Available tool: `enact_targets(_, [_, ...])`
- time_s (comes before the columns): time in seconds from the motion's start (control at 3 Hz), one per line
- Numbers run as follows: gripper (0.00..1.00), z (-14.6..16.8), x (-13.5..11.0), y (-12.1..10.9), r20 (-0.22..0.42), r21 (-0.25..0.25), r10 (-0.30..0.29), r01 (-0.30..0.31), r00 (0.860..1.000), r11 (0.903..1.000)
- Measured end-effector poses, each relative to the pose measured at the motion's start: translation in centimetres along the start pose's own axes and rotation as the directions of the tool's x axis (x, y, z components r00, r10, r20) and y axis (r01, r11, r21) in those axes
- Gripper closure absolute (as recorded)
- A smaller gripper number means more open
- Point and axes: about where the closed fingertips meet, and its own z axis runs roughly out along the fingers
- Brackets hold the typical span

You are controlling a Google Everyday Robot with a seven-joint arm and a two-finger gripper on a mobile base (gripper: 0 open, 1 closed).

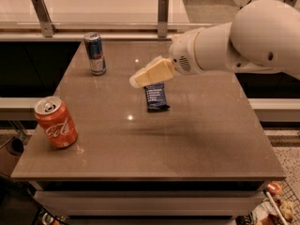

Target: Pick redbull can

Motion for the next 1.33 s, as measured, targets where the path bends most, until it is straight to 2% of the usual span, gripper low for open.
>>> enact_targets(0.33, [0.00,0.1,-1.0,-0.4,0.030,0.026,0.000,-0.001,1.000,0.9997])
enact_targets(0.67, [0.00,0.1,-1.0,-0.3,0.028,0.025,-0.001,0.000,1.000,0.9997])
enact_targets(1.0, [0.00,2.3,-1.7,-1.4,0.062,0.017,0.014,-0.015,0.998,0.9997])
enact_targets(1.33, [0.00,5.5,-2.4,-2.4,0.142,-0.001,0.044,-0.044,0.989,0.9990])
